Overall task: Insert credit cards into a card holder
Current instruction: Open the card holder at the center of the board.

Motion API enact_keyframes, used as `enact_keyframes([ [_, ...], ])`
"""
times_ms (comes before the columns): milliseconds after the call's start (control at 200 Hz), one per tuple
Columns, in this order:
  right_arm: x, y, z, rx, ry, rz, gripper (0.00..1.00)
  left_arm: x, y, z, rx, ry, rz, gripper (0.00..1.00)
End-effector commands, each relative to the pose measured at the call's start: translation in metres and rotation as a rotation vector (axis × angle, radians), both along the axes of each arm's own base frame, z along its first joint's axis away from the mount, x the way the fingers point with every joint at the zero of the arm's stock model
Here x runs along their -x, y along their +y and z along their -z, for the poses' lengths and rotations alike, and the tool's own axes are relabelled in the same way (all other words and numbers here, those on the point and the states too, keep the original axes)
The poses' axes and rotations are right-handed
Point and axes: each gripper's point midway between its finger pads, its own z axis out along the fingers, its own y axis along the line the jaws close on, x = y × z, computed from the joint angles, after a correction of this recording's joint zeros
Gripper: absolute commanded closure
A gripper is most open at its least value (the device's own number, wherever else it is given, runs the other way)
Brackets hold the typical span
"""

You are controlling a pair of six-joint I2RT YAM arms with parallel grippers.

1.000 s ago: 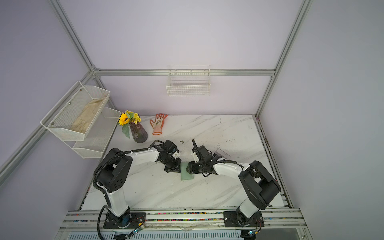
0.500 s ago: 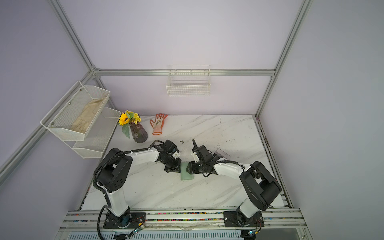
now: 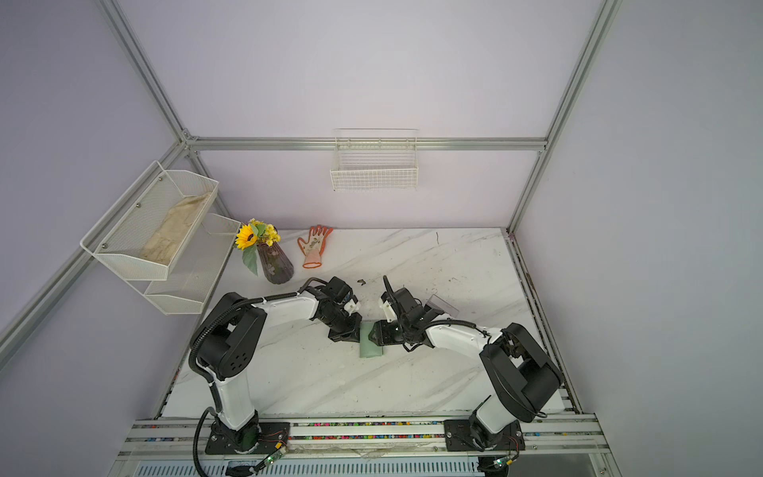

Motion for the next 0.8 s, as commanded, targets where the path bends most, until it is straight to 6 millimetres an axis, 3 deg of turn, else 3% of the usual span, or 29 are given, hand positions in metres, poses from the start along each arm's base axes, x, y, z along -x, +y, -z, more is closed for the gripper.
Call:
enact_keyframes([
  [0, -0.004, 0.017, -0.032, -0.102, -0.034, -0.029, 0.52, -0.014, -0.014, -0.005, 0.011, -0.054, 0.024, 1.00],
  [540, 0.003, 0.028, -0.036, -0.163, -0.021, -0.047, 0.44, -0.012, -0.011, -0.005, 0.001, -0.052, 0.026, 1.00],
  [795, 0.003, 0.024, -0.041, -0.156, -0.036, -0.035, 0.43, -0.016, -0.004, -0.034, -0.033, -0.121, 0.042, 1.00],
])
